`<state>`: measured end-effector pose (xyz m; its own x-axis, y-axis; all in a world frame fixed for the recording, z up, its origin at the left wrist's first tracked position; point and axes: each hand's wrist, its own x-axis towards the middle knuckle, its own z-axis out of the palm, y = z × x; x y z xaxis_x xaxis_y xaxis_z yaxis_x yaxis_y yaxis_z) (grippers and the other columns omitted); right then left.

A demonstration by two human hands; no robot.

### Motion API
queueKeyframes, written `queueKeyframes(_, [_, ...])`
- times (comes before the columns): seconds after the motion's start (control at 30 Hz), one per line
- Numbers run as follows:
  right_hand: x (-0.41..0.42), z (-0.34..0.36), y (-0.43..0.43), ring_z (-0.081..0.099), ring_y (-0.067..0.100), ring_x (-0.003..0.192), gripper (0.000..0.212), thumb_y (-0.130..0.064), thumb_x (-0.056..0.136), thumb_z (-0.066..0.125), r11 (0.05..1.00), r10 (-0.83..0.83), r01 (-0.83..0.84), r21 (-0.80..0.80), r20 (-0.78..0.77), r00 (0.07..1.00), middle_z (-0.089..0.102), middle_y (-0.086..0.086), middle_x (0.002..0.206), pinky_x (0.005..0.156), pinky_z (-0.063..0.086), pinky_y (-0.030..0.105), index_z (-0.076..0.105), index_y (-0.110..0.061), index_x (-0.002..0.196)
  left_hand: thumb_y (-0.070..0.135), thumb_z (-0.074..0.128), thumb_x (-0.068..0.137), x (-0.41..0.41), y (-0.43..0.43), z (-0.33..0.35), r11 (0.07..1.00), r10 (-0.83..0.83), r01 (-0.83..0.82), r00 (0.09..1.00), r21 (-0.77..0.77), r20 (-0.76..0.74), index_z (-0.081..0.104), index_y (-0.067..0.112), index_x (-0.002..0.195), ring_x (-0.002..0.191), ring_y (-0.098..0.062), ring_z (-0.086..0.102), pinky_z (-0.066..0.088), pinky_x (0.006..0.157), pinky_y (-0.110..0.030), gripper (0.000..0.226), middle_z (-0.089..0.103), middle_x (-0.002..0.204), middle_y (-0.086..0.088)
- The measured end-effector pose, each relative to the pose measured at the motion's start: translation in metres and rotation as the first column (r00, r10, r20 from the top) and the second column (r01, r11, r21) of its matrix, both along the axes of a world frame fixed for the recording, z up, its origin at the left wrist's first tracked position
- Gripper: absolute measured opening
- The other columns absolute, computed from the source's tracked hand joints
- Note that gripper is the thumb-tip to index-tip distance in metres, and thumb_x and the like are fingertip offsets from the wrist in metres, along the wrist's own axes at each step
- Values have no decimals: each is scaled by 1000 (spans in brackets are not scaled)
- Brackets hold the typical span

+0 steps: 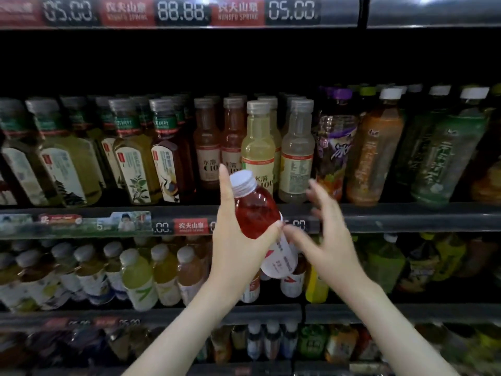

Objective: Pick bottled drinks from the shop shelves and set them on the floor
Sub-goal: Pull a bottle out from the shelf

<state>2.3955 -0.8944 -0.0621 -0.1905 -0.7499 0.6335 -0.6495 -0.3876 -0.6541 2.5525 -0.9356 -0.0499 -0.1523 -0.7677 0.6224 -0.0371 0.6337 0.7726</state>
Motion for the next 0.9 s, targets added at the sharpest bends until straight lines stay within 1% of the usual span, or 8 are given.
queueKeyframes(0.07, [15,-22,17,36,-6,134,59,-52,94,51,973,201,-206,103,62,978,38,-30,144,104,37,13,25,-47,147,23,81,73,3,8,-15,998,-30,28,999,56,38,-4,62,142,126,5,46,40,99,-13,115,39,136,33])
queueKeyframes(0.17, [17,-47,32,43,-9,127,53,-47,92,58,931,237,-285,228,215,947,46,-37,134,97,38,7,36,-46,140,24,78,71,11,20,-38,989,-60,46,994,141,94,-3,62,142,114,11,51,45,87,-8,115,46,127,36])
queueKeyframes(0.3, [20,-70,40,39,-21,122,78,-40,72,76,800,312,-364,477,186,931,41,-48,128,94,34,0,29,-71,125,21,78,70,12,34,-64,974,-55,10,980,226,194,-5,67,138,114,8,52,42,91,-13,117,52,120,26])
queueKeyframes(0.4, [24,-100,41,56,-10,110,69,-43,60,78,793,194,-310,525,265,945,60,-31,116,94,50,24,46,-52,120,26,75,71,5,38,-88,967,-100,24,951,254,292,-7,67,137,113,21,43,38,87,-5,114,45,123,32])
queueKeyframes(0.53, [27,-144,34,58,-12,105,68,-31,64,84,857,52,-235,458,377,925,62,-28,113,80,50,12,48,-44,120,33,70,83,2,29,-123,940,-276,160,876,300,397,-14,68,134,128,25,20,24,95,4,105,17,134,51])
queueKeyframes(0.67, [25,-184,9,56,-18,98,67,-13,69,85,926,-111,-97,365,508,854,63,-30,106,74,44,4,46,-38,117,51,51,93,7,11,-155,955,-227,99,850,279,475,-11,60,142,138,15,9,13,103,2,79,10,150,33])
queueKeyframes(0.83, [25,-204,-38,55,0,114,73,-23,71,86,955,-240,102,279,526,816,58,-13,125,91,42,11,44,-28,131,16,54,97,11,-31,-194,983,82,-164,808,88,583,0,41,148,139,-16,28,28,110,-23,78,29,149,-6])
queueKeyframes(0.9, [29,-213,-56,51,-4,119,78,-21,73,85,964,-244,145,224,524,816,56,-17,128,97,39,9,41,-42,134,11,55,95,6,-49,-207,973,123,-215,796,87,593,1,38,147,139,-26,30,28,112,-29,79,28,149,-13])
